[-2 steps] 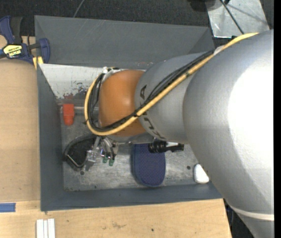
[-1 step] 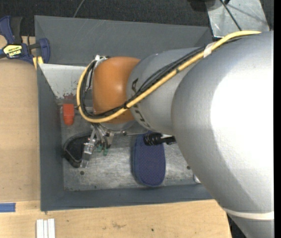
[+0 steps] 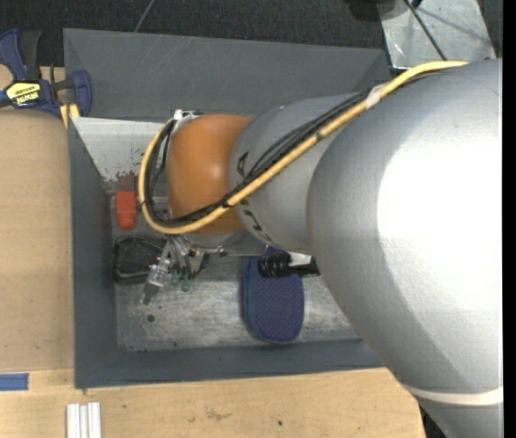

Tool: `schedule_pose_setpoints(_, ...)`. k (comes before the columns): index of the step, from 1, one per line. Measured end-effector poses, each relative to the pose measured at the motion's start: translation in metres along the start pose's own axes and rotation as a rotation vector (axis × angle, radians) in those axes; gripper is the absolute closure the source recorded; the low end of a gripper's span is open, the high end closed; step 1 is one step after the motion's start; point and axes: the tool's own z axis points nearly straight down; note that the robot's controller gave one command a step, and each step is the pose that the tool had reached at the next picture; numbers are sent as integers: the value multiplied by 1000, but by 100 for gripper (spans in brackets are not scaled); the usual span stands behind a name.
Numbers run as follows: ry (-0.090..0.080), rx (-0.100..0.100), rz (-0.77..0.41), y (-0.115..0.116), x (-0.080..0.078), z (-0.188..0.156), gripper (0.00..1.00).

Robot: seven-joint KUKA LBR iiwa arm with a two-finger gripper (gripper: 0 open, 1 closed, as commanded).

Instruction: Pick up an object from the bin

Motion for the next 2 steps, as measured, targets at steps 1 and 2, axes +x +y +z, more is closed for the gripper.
schedule_pose_setpoints(1, -5, 2, 3, -2, -3, 0, 100)
schedule_pose_setpoints(2, 4, 1, 26, -2, -14, -162, 100)
